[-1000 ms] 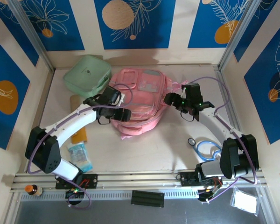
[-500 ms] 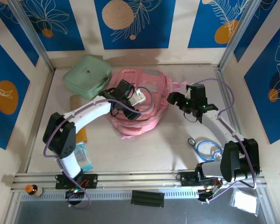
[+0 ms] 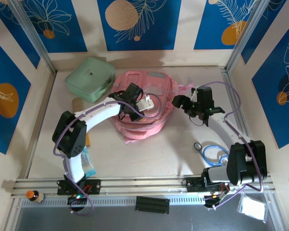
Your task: Pack books, pencil case, and school supplies into a backpack
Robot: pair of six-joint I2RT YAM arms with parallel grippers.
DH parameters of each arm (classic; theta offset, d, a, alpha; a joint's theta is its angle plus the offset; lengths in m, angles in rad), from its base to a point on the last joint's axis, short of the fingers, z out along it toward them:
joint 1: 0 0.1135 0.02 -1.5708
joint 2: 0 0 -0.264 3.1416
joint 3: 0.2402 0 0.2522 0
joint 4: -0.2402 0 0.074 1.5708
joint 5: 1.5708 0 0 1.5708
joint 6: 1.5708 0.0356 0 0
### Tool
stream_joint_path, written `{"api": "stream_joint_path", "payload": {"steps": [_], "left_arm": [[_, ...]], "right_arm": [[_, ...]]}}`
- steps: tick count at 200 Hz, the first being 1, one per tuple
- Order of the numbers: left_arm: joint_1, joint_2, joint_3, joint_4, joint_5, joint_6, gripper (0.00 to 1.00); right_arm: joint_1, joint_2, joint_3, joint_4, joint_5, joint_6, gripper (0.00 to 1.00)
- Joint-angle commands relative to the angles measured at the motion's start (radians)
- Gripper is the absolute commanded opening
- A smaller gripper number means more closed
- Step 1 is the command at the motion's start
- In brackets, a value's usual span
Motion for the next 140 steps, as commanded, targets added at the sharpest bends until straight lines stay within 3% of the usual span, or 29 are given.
{"api": "stream_joint_path", "payload": {"steps": [1, 47, 96, 140], "left_arm": [[-0.003, -0.08, -0.03, 0.086, 0.021, -0.02, 0.22], [0.018, -0.233, -0.174, 0.236, 0.03, -0.081, 0.12], [0.103, -0.34, -0.321, 0.391, 0.159, -0.208, 0.1], [0.121, -0.35, -0.349, 0.402, 0.178, -0.225, 0.1]], "right_arm": [[-0.005, 0.069, 0.039, 0.031, -0.123, 0.018, 0.77], [-0.018, 0.244, 0.174, 0.084, -0.207, 0.032, 0.76], [-0.037, 0.484, 0.332, 0.197, -0.415, 0.115, 0.74], [-0.018, 0.606, 0.41, 0.238, -0.499, 0.146, 0.73]]}}
